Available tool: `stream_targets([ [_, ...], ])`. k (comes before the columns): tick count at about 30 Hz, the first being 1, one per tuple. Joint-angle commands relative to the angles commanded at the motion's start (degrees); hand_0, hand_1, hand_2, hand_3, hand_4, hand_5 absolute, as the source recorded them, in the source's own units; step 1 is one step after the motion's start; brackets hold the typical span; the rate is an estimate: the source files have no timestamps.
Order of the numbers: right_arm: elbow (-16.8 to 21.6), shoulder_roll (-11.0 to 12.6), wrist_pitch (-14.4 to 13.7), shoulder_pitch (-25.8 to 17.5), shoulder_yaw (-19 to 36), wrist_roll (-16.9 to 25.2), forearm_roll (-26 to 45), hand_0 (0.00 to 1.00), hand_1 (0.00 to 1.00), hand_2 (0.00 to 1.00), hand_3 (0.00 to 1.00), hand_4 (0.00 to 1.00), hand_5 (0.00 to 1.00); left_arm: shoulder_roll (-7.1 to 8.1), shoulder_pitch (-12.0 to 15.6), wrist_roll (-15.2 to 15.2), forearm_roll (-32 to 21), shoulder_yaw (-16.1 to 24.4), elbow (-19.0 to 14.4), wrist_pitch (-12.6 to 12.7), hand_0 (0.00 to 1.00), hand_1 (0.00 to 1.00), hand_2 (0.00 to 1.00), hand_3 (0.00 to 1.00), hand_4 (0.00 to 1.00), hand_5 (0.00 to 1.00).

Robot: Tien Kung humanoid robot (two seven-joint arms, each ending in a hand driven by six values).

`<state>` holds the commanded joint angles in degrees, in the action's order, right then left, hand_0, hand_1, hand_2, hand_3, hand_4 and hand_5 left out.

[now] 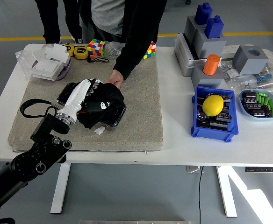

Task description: Pick the rag up,wipe the panel,place it on the desk

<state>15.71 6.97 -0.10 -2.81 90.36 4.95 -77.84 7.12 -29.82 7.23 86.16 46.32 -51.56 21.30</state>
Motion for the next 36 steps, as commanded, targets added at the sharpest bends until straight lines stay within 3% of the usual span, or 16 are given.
stream_targets([
  [6,0.02,0.03,0.13,-0.08,-0.25,0.1,0.08,0.557,0.572,0.503,0.525,0.892,0.395,-0.68,-0.23,-0.2,-0.66,-3.49,-1.45,-0.07,0.187,0.245,0.327,0.555,0.676,0.002],
  [14,0.05,0.04,0.22,-0.08,-0.31,0.29,0.12,0.557,0.573,0.503,0.524,0.892,0.394,-1.54,-0.82,-0.01,-0.64,-4.97,-2.79,0.16,0.187,0.244,0.328,0.555,0.677,0.002],
  [36,0.16,0.06,0.23,0.06,-0.35,0.48,0.26,0.555,0.571,0.502,0.524,0.892,0.389,-1.57,-2.4,2.85,2.23,2.63,6.36,2.11,0.186,0.243,0.327,0.557,0.676,0.002],
])
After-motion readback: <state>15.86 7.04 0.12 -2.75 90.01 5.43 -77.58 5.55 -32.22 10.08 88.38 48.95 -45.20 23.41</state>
